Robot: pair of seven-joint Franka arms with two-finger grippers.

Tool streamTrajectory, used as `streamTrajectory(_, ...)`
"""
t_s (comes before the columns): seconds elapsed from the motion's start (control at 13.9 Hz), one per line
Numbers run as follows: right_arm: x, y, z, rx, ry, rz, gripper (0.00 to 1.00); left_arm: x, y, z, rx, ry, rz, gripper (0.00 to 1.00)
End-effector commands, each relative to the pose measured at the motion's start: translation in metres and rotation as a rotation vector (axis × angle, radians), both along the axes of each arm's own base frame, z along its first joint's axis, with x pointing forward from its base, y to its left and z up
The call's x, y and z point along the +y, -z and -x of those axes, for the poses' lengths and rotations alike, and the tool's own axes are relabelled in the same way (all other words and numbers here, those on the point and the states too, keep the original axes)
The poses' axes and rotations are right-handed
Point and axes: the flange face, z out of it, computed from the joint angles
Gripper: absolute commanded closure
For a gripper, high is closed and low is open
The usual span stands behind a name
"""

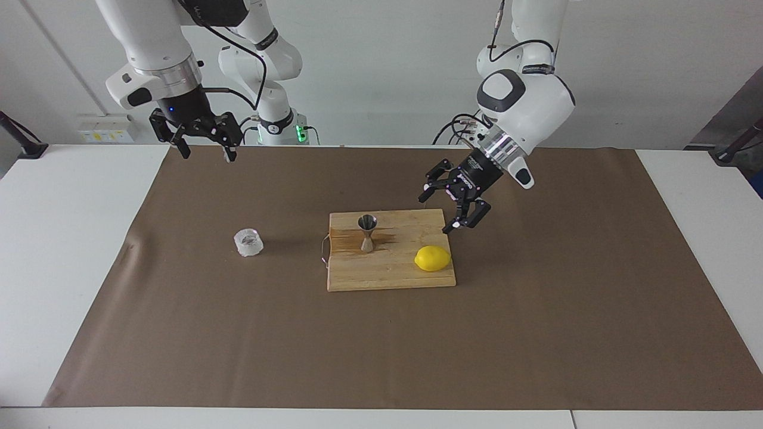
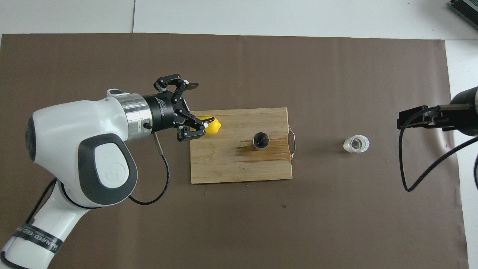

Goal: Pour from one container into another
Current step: 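Raise the left gripper away while the right gripper reaches the glass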

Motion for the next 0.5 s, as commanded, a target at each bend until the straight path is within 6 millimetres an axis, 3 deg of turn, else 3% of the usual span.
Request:
streamTrajectory(0.0, 0.011, 0.013, 0.010, 0.009, -0.123, -0.008, 0.00, 0.024, -0.014, -0.006, -0.043, 0.067, -0.128, 0.00)
streamTrajectory(0.14, 0.015, 0.030, 0.016, -0.025, -0.213, -0.004, 0.00, 0.030, -0.016, -0.008, -0.092, 0.112, -0.211, 0.00)
streamTrajectory(0.29, 0.013, 0.061, 0.025, -0.062, -0.336, 0.005, 0.00, 0.029, -0.018, -0.009, -0.162, 0.198, -0.287, 0.00)
streamTrajectory(0.43, 0.005, 0.072, 0.021, -0.055, -0.503, 0.013, 0.00, 0.031, -0.021, -0.012, -0.258, 0.318, -0.368, 0.00)
